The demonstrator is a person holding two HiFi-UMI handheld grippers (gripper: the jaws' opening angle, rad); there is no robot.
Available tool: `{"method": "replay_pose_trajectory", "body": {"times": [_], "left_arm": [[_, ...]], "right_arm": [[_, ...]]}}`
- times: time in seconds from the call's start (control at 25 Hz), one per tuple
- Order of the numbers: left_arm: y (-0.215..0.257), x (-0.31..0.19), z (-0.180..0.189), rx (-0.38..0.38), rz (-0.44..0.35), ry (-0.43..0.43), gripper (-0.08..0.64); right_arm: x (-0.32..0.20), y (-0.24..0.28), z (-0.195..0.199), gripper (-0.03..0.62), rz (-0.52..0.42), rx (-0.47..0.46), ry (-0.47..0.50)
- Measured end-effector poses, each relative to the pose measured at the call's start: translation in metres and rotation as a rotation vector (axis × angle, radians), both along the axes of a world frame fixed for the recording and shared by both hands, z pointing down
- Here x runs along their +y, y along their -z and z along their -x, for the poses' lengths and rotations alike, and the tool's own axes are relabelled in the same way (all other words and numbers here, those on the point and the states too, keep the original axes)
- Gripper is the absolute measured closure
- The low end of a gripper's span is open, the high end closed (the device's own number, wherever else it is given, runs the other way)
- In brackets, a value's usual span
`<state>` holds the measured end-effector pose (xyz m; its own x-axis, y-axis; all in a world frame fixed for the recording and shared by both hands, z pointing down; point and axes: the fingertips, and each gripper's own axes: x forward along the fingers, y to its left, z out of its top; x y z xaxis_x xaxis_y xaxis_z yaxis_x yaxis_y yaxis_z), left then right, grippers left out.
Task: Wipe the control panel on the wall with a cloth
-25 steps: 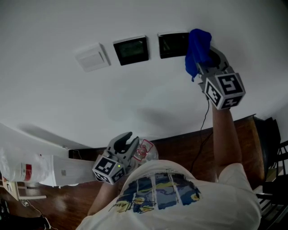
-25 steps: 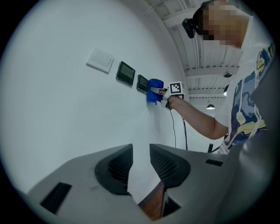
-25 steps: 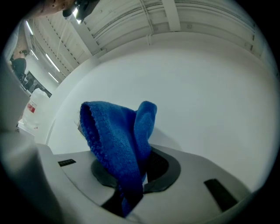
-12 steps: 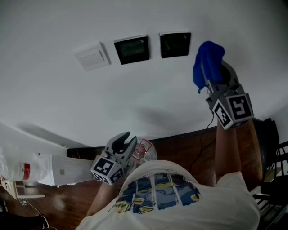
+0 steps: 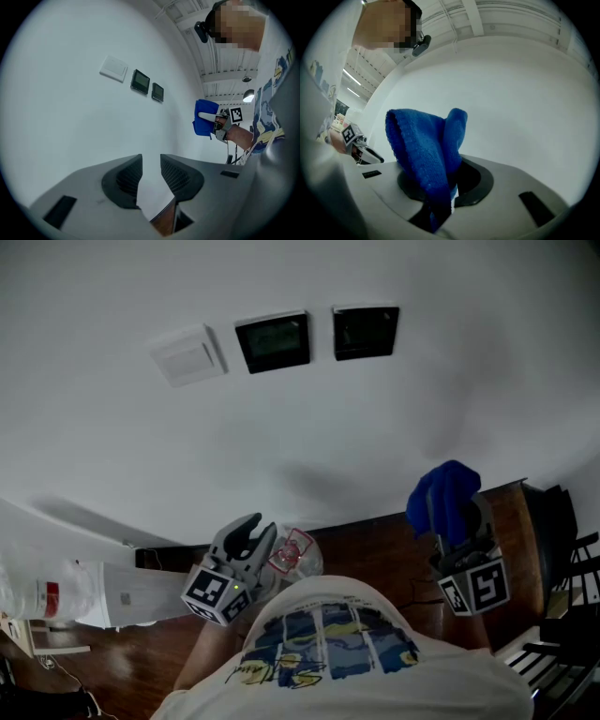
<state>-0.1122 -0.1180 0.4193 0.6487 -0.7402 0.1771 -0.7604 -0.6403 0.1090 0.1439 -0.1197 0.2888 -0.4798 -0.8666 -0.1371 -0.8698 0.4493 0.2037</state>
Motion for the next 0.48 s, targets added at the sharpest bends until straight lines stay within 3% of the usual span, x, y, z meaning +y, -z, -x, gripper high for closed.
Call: {"method": "replay_pose_trajectory", "body": {"times": [0.48], "left_arm": [[0.001, 0.0, -0.006, -0.004, -0.006, -0.023, 0.463]], "right_arm": [[-0.001, -0.019, 0.0, 0.503, 0.032, 0.004, -0.021]]}}
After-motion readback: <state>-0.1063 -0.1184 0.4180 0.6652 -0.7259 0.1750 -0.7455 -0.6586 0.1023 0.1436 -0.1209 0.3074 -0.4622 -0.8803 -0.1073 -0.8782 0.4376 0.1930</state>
